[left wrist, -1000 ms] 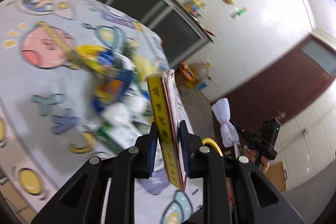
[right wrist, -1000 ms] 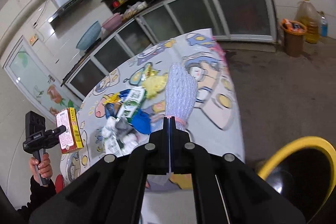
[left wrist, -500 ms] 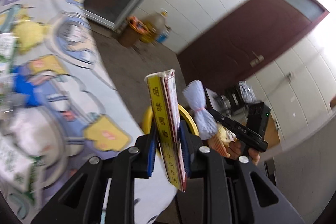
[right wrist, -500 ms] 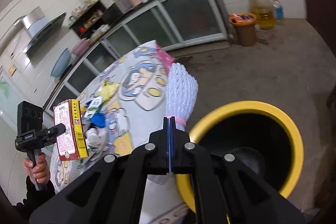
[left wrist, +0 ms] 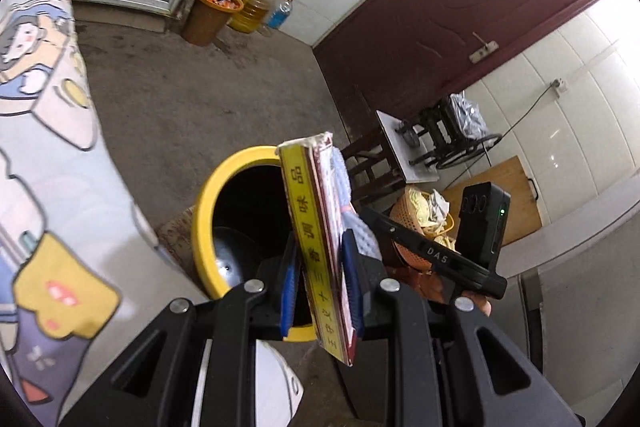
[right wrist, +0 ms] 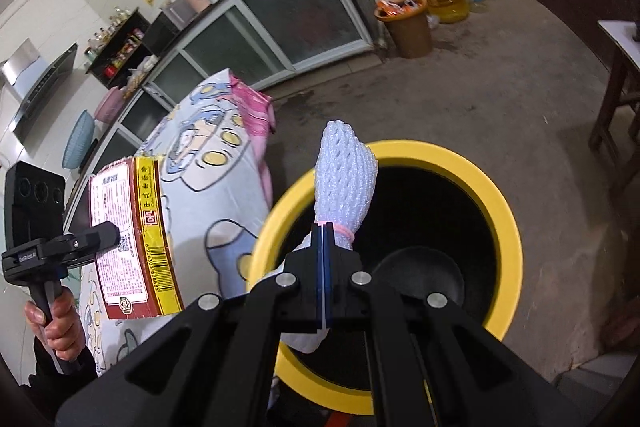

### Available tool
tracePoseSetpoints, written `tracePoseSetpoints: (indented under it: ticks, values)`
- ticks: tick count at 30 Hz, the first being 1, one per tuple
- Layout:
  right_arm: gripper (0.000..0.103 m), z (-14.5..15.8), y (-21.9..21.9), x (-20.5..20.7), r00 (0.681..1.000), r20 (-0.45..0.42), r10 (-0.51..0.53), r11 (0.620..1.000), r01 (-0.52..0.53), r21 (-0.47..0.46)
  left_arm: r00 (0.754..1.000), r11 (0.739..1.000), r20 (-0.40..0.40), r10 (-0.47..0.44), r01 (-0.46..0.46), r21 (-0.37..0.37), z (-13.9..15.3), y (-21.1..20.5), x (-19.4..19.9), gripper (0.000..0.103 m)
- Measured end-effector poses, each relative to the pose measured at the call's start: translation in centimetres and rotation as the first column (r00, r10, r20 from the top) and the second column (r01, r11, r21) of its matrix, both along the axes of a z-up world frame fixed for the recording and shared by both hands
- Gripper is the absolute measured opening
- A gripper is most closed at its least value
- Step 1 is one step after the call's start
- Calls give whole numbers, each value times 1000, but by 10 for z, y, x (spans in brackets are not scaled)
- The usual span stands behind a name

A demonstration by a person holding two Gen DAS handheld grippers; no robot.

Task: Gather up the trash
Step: 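Carry both items to the yellow-rimmed bin and open both tools to drop them, then grasp the white milk pouch with the left tool while the right tool grasps a wrapper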

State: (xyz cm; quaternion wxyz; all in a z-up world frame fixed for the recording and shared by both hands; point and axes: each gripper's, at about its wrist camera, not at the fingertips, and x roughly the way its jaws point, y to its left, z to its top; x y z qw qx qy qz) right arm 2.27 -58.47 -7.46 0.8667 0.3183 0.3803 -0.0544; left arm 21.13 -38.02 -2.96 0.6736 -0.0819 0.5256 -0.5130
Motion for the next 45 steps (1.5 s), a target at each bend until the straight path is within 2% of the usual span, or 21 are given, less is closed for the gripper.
tracePoseSetpoints:
  ticks: [2, 5, 7, 10, 15, 20, 25, 30, 33, 38, 43, 45]
  values:
    - [2, -5, -6, -5, 1000, -13, -20, 1000, 20, 4, 1000, 1000, 9, -12, 12, 6, -4, -12, -5, 22]
    - [3, -8, -15, -13, 998, -28, -59, 998, 59, -3, 1000, 1000, 9, -19, 19, 10, -8, -20, -9, 39]
    - [3, -10, -22, -15, 995, -43, -88, 996, 88, -5, 1000, 1000, 1, -8, 8, 7, -9, -19, -10, 64]
    - [3, -15, -31, -23, 992, -57, -108, 994, 109, 8, 1000, 1000, 17, 9, -10, 15, -11, -18, -11, 71]
    - [3, -18, -30, -26, 993, -69, -92, 995, 94, 25, 998, 999, 47, 29, -30, 28, -9, -6, -12, 73]
    - [3, -11, -23, -22, 996, -38, -82, 995, 83, 47, 995, 998, 78, 60, -61, 18, 3, 19, -9, 73]
    - [3, 4, 3, -11, 1000, -1, -21, 1000, 21, 21, 983, 992, 137, 125, -128, 13, 19, 78, -9, 73]
    - [3, 23, 52, 11, 992, 39, 116, 992, -115, -46, 953, 973, 203, 224, -232, 16, 28, 168, -14, 73]
    - [3, 31, 89, 30, 976, 50, 214, 974, -209, -90, 913, 944, 266, 308, -328, 33, 32, 230, -24, 73]
    - [3, 34, 155, 67, 926, 42, 375, 922, -368, -119, 860, 893, 312, 404, -445, 68, 29, 304, -40, 73]
    - [3, 38, 222, 107, 856, 39, 515, 852, -506, -136, 831, 852, 295, 472, -516, 89, 16, 352, -41, 75]
    - [3, 40, 246, 123, 829, 41, 557, 825, -548, -136, 828, 843, 274, 489, -530, 94, 7, 362, -38, 75]
